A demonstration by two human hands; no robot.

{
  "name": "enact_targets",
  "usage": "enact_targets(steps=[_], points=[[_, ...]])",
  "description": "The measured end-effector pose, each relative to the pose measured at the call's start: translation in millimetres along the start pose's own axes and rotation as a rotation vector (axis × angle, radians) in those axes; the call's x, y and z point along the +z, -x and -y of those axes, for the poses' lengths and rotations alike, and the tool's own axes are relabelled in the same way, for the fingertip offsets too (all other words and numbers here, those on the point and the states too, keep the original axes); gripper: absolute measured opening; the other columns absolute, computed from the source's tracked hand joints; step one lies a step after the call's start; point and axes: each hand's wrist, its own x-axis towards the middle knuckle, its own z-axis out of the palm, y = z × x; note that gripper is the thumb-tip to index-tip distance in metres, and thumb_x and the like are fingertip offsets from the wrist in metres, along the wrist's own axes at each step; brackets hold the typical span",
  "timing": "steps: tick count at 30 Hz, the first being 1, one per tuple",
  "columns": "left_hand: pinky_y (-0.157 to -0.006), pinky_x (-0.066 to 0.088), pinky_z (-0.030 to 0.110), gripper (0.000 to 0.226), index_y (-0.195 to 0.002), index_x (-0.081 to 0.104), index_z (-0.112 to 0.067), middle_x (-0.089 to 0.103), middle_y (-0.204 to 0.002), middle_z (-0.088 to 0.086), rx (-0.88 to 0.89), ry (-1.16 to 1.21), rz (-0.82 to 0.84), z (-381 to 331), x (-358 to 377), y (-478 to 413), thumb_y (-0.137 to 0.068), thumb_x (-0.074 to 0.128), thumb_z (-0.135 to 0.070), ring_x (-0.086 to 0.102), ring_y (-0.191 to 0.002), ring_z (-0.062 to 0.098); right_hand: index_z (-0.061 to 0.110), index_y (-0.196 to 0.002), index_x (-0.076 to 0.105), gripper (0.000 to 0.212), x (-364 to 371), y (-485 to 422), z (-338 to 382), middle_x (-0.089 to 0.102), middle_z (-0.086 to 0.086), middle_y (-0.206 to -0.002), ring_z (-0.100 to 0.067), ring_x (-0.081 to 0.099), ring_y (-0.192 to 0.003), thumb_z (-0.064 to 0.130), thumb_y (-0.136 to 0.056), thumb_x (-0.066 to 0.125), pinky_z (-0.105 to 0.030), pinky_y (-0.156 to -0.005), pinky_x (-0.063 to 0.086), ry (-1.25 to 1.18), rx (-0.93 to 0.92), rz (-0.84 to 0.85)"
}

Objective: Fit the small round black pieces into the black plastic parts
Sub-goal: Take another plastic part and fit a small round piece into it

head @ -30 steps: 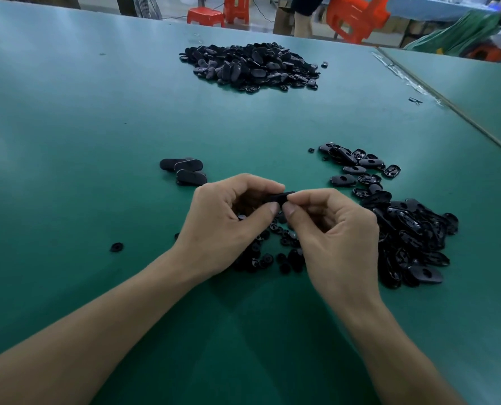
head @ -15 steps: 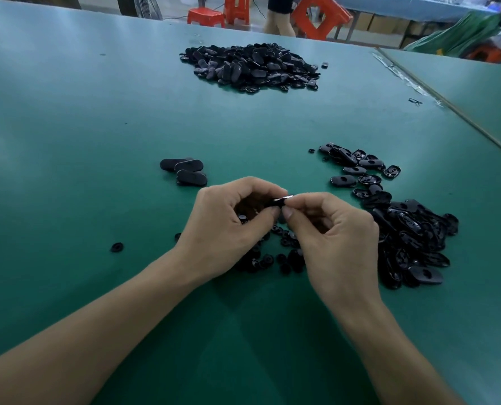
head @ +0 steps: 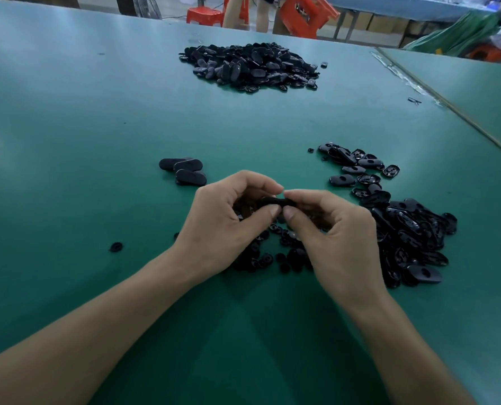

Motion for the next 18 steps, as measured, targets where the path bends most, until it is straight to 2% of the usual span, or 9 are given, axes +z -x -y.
enact_targets(steps=[4, 7, 13, 18], points=[[-0.079, 0.058, 0.03, 0.023, -0.098, 0.069, -0.031, 0.076, -0.09, -0.006, -0.008, 0.006, -0.009, 0.7, -0.2, -0.3, -0.08, 0.074, -0.017, 0.073, -0.083, 0.016, 0.034, -0.092, 0.072, 0.023, -4.5, -1.7, -0.5, 0.074, 0.018, -0.084, -0.003, 0.07, -0.079, 0.011, -0.087, 0.074, -0.018, -0.074, 0.055, -0.03, -0.012, 0.047], [-0.081, 0.057, 0.025, 0.023, -0.097, 0.072, -0.03, 0.077, -0.091, -0.005, -0.005, 0.04, -0.04, 0.7, 0.6, -0.6, -0.079, 0.077, -0.017, 0.074, -0.084, 0.014, 0.033, -0.085, 0.07, 0.017, -4.0, -1.4, -0.7, 0.072, 0.015, -0.078, -0.002, 0.067, -0.07, 0.016, -0.086, 0.073, -0.013, -0.065, 0.051, -0.046, 0.004, 0.043], [-0.079, 0.056, 0.021, 0.023, -0.096, 0.074, -0.027, 0.078, -0.09, -0.006, -0.014, 0.074, -0.03, -0.6, -0.6, -2.3, -0.078, 0.078, -0.014, 0.075, -0.082, 0.012, 0.031, -0.081, 0.069, 0.011, -3.8, -1.1, -0.5, 0.072, 0.01, -0.075, -0.006, 0.065, -0.066, 0.02, -0.084, 0.071, -0.018, -0.062, 0.052, -0.081, 0.05, 0.043], [-0.078, 0.059, 0.025, 0.022, -0.093, 0.076, -0.027, 0.078, -0.087, -0.005, 0.0, 0.067, -0.047, -1.2, 0.4, -1.5, -0.076, 0.079, -0.012, 0.075, -0.079, 0.014, 0.029, -0.078, 0.07, 0.003, -5.7, -2.6, 2.5, 0.072, 0.008, -0.072, -0.009, 0.066, -0.063, 0.026, -0.078, 0.071, -0.022, -0.059, 0.054, -0.07, 0.068, 0.033]])
